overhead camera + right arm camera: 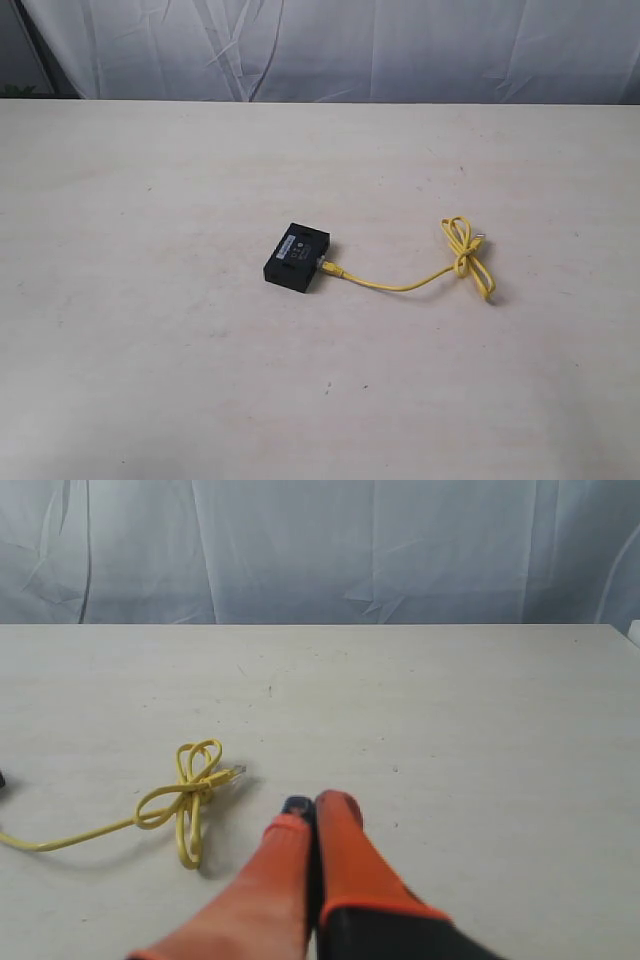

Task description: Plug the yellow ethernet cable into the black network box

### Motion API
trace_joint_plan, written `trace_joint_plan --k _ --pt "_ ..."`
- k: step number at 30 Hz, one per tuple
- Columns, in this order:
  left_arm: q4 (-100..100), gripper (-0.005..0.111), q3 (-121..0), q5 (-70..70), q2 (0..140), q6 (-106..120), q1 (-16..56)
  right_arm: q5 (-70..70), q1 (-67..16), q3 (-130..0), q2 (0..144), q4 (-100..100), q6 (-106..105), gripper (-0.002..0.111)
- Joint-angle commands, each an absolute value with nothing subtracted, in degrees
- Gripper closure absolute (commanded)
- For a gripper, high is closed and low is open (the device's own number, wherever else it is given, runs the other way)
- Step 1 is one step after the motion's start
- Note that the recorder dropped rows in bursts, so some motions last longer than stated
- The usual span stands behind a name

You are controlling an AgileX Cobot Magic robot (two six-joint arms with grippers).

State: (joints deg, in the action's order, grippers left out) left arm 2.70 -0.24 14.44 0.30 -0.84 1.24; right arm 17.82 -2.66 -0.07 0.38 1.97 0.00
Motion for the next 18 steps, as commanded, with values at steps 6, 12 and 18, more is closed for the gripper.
trace_joint_plan --k 6,12,18 --pt "2.44 0.107 0.0 13.44 0.0 -1.02 1.12 17.35 -2.35 0.0 0.0 1.99 0.0 0.108" --pt "2.44 0.107 0.0 13.44 0.0 -1.02 1.12 17.51 -2.35 0.0 0.0 2.11 0.0 0.108" --pt "2.44 0.107 0.0 13.44 0.0 -1.02 1.12 17.51 -2.35 0.0 0.0 2.24 0.0 0.108"
